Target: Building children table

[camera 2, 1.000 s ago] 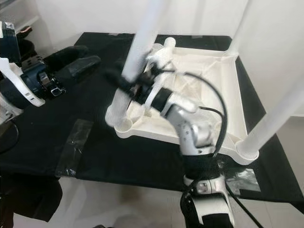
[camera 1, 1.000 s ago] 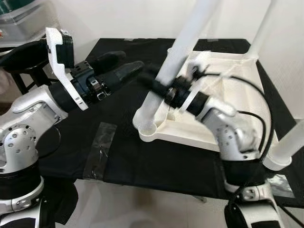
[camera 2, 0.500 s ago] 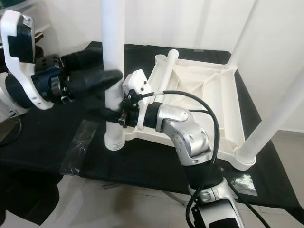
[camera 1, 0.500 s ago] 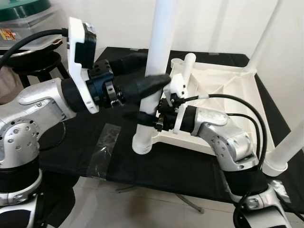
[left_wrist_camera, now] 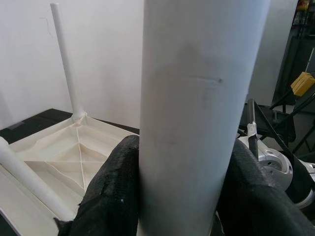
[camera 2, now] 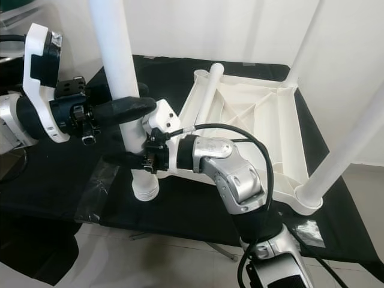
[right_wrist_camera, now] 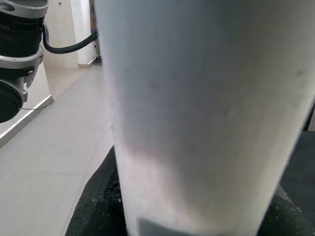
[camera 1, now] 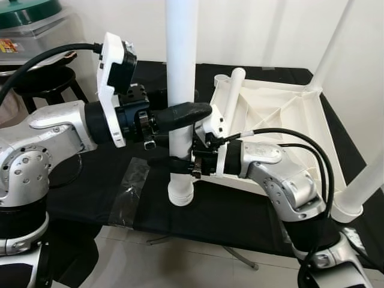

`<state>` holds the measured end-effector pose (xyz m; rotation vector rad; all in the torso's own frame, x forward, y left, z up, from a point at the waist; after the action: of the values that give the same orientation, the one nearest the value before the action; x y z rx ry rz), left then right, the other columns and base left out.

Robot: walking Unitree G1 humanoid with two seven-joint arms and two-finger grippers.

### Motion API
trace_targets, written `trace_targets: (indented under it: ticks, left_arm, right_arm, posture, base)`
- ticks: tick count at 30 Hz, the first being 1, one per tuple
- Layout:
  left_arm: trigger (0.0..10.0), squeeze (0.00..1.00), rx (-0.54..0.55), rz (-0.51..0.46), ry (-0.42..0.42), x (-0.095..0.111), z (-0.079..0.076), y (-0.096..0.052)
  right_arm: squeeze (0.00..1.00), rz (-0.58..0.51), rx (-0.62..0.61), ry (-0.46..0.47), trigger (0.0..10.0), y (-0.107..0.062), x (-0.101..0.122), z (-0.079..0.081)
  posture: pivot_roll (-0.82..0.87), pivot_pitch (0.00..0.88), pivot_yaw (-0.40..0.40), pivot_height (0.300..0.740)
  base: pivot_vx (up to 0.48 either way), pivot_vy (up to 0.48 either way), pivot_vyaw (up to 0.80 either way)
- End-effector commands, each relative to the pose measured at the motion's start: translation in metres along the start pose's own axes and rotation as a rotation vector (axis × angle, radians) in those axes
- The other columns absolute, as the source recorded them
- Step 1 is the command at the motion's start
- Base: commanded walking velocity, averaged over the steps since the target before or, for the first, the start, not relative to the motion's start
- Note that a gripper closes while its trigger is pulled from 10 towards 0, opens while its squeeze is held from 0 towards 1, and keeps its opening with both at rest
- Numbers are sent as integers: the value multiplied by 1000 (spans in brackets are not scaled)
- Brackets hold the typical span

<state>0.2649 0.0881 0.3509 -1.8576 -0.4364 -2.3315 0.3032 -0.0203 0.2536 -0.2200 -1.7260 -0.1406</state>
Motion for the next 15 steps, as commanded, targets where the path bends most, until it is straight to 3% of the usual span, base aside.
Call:
trace_targets:
  ticks: [1, 7, 8, 9, 12, 13, 14, 15]
  left_arm:
    - [0, 0, -25, 11, 3, 1, -2, -1]
    - [0, 0, -19, 10, 1, 1, -1, -2]
    - [0, 0, -19, 9, 0, 1, 0, -2]
    - [0, 0, -29, 1, -3, 2, -1, -1]
    - [0, 0, -61, -14, -14, 5, -3, 0]
    - [0, 0, -135, -28, -34, 7, -11, 2]
    - [0, 0, -135, -28, -34, 7, -11, 2]
    - [0, 0, -236, -33, -55, 9, -21, 4]
  right_arm:
    - [0, 9, -2, -15, 10000, 0, -3, 1]
    - [0, 1, -36, -6, 10000, 0, -6, -2]
    - [459, -9, -52, 2, 10000, 0, -6, -4]
    - [1000, -46, -39, 31, 10000, 0, -2, -4]
    - [1000, -86, -18, 53, 10000, -2, 1, -4]
    - [1000, -120, 33, 74, 10000, -5, 3, -2]
    - [1000, -120, 33, 74, 10000, -5, 3, -2]
    - [1000, -127, 123, 83, 10000, -8, 3, 5]
  posture:
    - [29, 38, 10, 740]
    - [29, 42, 8, 740]
    - [29, 42, 8, 740]
    - [31, 45, 4, 740]
    - [35, 44, 1, 740]
    - [37, 42, -1, 740]
    - [37, 42, -1, 740]
    - [39, 40, -3, 740]
  base:
    - [0, 0, 0]
    - [0, 0, 0]
    - [0, 0, 0]
    - [0, 0, 0]
    - [0, 0, 0]
    - [0, 0, 0]
    - [0, 0, 0]
    - [0, 0, 0]
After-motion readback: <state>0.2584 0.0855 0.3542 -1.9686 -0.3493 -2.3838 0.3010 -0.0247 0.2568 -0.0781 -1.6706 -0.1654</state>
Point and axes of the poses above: a point about 5 cm out from each wrist's last joint towards the gripper, its own y axis pointing out of the wrist towards the gripper, its own x axis along the axis of the wrist's last joint, z = x × y, the point moved 4 cm from there along y, pointing out of the wrist towards the gripper, and after that the axes turned 2 degrees about y, right-handed, at the moved point
